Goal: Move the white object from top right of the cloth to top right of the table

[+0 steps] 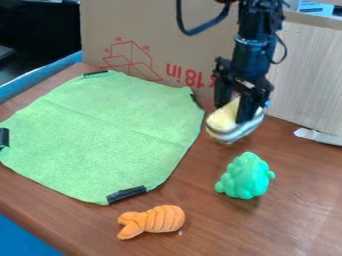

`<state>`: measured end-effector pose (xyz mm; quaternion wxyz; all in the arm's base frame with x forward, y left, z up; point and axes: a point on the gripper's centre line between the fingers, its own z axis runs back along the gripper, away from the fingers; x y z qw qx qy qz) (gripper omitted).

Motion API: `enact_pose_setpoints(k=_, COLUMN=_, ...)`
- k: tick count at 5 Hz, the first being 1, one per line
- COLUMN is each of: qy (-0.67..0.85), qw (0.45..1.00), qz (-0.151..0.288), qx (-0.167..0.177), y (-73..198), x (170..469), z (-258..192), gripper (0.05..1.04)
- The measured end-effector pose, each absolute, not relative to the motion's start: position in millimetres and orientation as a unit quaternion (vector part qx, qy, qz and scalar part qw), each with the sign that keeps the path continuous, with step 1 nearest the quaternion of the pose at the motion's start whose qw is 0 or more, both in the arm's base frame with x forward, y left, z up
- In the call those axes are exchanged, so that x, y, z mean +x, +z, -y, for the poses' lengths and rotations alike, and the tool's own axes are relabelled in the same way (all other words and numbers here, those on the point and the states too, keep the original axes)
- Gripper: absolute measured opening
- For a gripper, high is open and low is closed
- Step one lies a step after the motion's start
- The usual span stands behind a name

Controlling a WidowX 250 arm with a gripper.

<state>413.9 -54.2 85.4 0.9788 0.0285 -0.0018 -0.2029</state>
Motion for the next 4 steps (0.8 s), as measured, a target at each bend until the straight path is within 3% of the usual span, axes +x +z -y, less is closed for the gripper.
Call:
enact_pose_setpoints(k=1, qy=-0.213, qw=0.977, qz=-0.007, qx=0.021, y=80, x=410, z=56, gripper=1.008)
enact_pose_setpoints(k=2, qy=-0.208, qw=0.978, qz=-0.007, qx=-0.008, y=79, x=409, z=48, gripper=1.006)
enact_pose_setpoints(k=3, qy=-0.238, qw=0.969, qz=0.030, qx=-0.051, y=109, x=407, z=42, gripper=1.001)
enact_pose_setpoints(k=4, qy=-0.243, qw=0.965, qz=0.086, qx=-0.050, y=157, x=394, z=23, gripper=1.001)
